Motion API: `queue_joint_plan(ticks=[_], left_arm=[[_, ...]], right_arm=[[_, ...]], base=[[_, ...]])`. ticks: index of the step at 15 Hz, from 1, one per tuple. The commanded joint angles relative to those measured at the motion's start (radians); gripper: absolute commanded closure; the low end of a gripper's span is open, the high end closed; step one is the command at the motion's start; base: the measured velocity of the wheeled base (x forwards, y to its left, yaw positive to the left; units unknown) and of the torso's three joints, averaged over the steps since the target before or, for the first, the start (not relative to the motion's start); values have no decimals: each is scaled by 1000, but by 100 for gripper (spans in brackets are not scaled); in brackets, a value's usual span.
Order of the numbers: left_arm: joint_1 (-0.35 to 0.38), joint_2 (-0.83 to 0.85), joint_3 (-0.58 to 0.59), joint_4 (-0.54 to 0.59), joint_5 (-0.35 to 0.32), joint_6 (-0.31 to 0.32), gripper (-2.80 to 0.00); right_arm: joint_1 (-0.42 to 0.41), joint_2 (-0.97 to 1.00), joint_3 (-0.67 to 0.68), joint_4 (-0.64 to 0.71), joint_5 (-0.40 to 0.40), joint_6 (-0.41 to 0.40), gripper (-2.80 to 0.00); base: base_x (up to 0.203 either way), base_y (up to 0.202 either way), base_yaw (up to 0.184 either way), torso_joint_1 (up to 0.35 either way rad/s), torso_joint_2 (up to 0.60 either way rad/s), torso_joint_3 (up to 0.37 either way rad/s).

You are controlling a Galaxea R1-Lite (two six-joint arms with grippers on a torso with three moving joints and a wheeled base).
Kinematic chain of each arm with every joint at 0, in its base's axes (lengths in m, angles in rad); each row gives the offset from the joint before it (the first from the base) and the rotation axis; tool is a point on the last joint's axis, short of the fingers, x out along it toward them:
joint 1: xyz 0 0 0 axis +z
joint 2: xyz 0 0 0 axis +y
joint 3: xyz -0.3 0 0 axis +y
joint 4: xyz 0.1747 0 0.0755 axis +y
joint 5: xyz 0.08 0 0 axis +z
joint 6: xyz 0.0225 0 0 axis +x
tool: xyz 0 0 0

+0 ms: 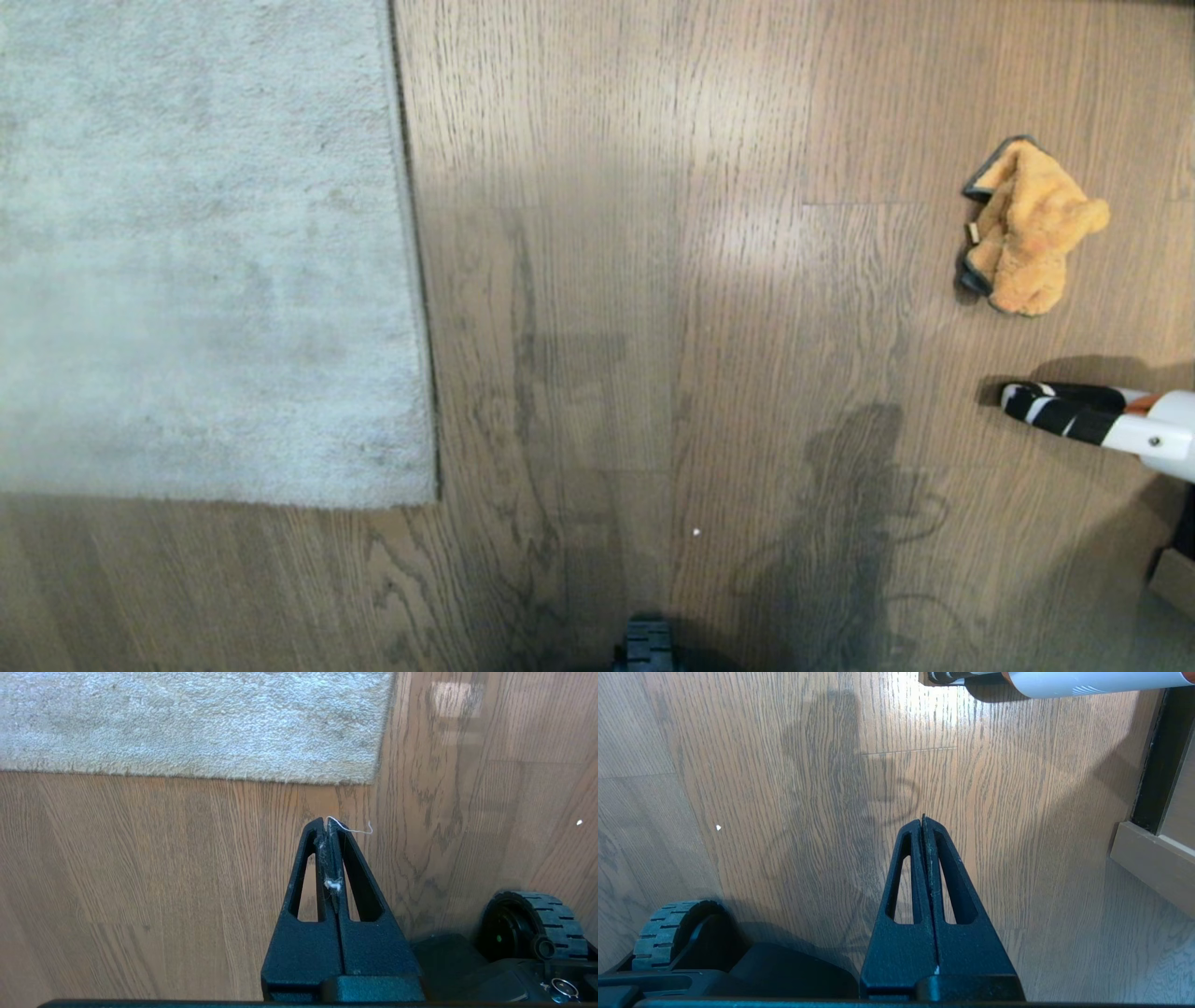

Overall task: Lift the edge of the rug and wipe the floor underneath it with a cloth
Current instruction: Pick up the rag

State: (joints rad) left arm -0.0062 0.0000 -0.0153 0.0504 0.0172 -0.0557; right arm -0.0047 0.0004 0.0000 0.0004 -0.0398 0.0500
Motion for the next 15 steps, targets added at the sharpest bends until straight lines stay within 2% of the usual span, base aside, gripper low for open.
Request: queue_joint_plan(ticks=[1, 6, 8, 11, 13, 15], left_arm=[[0, 0, 0, 0, 1, -1, 0], [0, 0, 0, 0, 1, -1, 0], [0, 0, 0, 0, 1, -1, 0], [0, 0, 0, 0, 1, -3, 0], [0, 0, 0, 0, 1, -3, 0], [0, 0, 0, 0, 1, -2, 0]], right_arm=[[0, 0, 0, 0, 0, 1, 0], [0, 0, 0, 0, 0, -3, 0], [0, 0, 0, 5, 3, -50, 0], [0, 0, 0, 6, 5, -55, 0], [0, 0, 0, 7, 12, -91, 0], [0, 0, 0, 7, 53, -160, 0]], base=[[0, 0, 0, 0, 0, 0], [0, 0, 0, 0, 0, 0], [0, 0, 0, 0, 0, 0], [0, 0, 0, 0, 0, 0], [0, 0, 0, 0, 0, 0], [0, 0, 0, 0, 0, 0]])
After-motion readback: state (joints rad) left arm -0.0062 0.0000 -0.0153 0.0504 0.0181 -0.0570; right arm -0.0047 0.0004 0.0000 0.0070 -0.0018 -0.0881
